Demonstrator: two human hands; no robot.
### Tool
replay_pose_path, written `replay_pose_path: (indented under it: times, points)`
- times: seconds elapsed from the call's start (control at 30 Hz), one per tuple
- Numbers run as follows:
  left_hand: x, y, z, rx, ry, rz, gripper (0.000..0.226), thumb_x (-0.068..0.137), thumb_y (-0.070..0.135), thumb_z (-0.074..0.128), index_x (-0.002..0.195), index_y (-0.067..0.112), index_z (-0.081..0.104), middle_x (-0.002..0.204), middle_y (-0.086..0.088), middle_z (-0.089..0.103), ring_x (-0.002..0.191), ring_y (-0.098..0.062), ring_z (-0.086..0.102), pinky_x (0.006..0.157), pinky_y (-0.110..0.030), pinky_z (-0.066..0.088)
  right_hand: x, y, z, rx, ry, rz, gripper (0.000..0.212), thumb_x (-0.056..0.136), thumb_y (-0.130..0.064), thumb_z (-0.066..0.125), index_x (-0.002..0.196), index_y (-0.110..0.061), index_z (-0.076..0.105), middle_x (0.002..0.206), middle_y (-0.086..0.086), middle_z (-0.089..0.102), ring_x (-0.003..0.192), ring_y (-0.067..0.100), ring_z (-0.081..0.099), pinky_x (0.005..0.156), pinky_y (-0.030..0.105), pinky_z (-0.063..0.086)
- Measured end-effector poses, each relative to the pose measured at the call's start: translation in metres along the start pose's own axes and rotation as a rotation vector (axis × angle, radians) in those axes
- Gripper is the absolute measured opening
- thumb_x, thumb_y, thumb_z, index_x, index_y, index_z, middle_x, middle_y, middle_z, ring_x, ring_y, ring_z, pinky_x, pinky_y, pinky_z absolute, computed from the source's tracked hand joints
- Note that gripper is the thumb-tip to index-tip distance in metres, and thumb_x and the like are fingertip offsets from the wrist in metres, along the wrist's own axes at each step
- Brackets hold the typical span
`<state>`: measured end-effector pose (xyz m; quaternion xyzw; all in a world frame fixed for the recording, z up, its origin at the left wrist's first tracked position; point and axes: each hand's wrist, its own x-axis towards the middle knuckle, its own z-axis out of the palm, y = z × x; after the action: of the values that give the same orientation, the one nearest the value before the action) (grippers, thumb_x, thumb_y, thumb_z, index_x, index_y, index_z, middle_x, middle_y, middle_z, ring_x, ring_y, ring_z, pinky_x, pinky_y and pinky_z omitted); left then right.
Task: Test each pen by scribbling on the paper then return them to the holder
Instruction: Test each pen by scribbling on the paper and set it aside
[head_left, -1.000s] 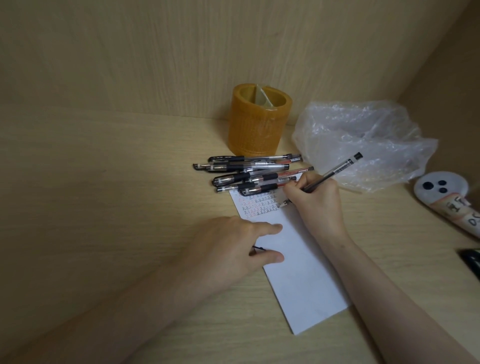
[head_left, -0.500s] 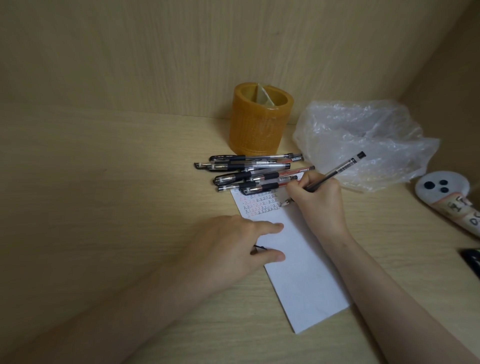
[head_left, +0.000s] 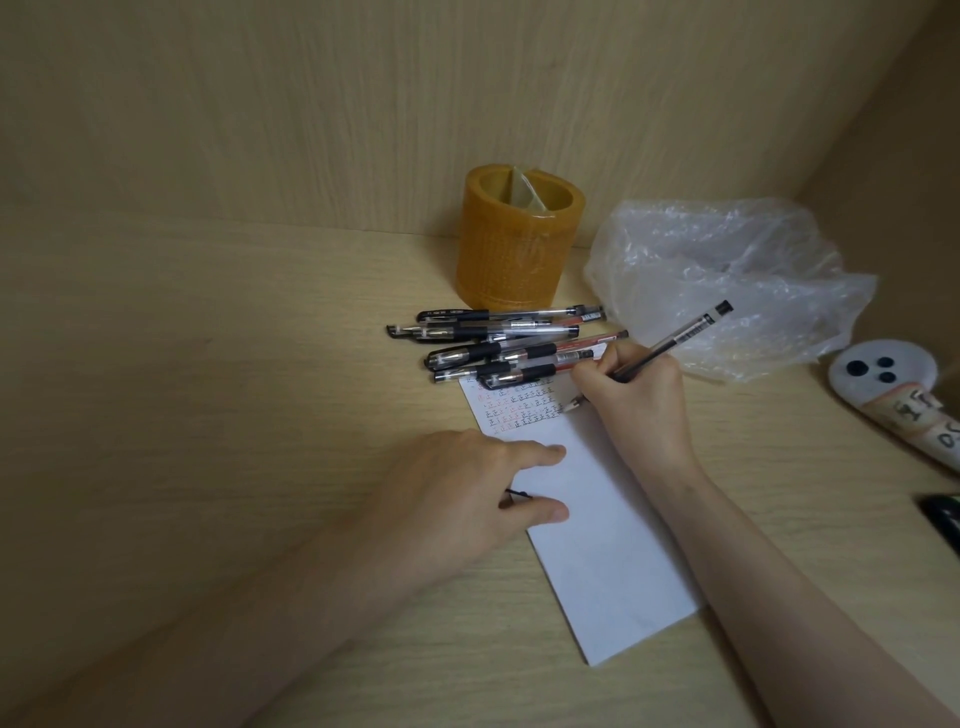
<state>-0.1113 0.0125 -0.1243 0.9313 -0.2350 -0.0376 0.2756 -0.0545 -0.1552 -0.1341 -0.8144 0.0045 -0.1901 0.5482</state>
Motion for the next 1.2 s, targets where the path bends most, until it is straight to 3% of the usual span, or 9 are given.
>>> replay_pose_path:
  times: [0.17,0.47,0.6,1.2]
  points:
    - [0.0000,-0.0003,0.0006,0.001,0.005,0.009,0.052,0.078,0.064,0.052,0.127,0.049,0.045,0.052,0.017,0.039,0.054,0.008,0.039,0.052,-0.008,0.024,0.0002,0.0015,0.0007,0.004,-0.010,-0.005,0.038,0.075,0.001,0.062,0.047,-0.015,0.042,0.042,-0.011,0.039,0.043,0.002,0.033,0.046,0.013,0.029]
    - [-0.0006,0.0001,-0.0005,-0.003,0.001,0.000,0.052,0.077,0.064,0.052,0.127,0.050,0.045,0.051,0.016,0.040,0.053,0.008,0.040,0.051,-0.006,0.026,0.0001,0.0013,0.0002,0.025,-0.008,-0.015,0.038,0.076,0.003,0.061,0.048,-0.013,0.042,0.044,-0.005,0.040,0.042,0.002,0.034,0.046,0.013,0.028]
    - [-0.0006,0.0006,-0.0008,0.009,0.003,0.000,0.052,0.077,0.064,0.052,0.127,0.050,0.045,0.051,0.016,0.040,0.054,0.006,0.040,0.051,-0.007,0.026,0.0005,0.0024,0.0008,0.022,-0.025,-0.029,0.040,0.076,0.003,0.061,0.046,-0.016,0.042,0.039,-0.012,0.039,0.042,0.002,0.035,0.047,0.011,0.029]
    - [-0.0006,0.0001,0.0000,0.003,0.001,-0.007,0.051,0.077,0.065,0.051,0.126,0.051,0.045,0.052,0.016,0.042,0.053,0.008,0.041,0.051,-0.008,0.027,0.0017,0.0055,0.0013,0.030,-0.039,-0.025,0.041,0.075,0.003,0.062,0.046,-0.018,0.041,0.039,-0.012,0.040,0.043,0.001,0.034,0.047,0.013,0.029]
